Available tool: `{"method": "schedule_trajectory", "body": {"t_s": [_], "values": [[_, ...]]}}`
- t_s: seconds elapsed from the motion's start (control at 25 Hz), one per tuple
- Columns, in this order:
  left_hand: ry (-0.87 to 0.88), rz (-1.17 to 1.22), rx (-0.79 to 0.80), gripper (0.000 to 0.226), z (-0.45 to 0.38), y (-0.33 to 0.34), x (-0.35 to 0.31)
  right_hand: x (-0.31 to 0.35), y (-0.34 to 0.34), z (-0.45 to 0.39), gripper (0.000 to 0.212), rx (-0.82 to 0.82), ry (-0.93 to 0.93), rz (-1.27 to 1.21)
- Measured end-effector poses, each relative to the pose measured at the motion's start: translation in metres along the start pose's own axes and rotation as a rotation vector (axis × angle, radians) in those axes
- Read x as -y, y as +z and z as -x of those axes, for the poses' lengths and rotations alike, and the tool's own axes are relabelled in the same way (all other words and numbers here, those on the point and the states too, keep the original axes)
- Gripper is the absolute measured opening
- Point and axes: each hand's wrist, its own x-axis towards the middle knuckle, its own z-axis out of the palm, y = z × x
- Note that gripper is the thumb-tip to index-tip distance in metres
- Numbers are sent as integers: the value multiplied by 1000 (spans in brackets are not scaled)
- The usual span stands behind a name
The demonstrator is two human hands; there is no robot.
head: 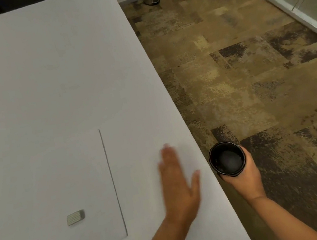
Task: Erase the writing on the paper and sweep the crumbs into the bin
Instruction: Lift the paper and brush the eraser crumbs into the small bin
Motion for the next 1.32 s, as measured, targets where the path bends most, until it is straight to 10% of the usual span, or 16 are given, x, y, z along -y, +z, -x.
{"method": "schedule_trajectory", "body": {"t_s": [0.2,0.4,0.8,1.04,1.32], "values": [[-434,-263,22,87,68,-35,60,-3,1,8,93,-17,0,7],[-286,-433,122,87,41,3,32,2,4,13,89,-35,10,12],[193,28,301,73,-4,41,-48,6,-1,19,70,-67,63,-58],[-182,-300,-40,83,91,-31,39,3,-5,19,90,-126,29,7],[-277,-456,153,92,107,-12,35,3,-1,23,89,-119,20,-13]]}}
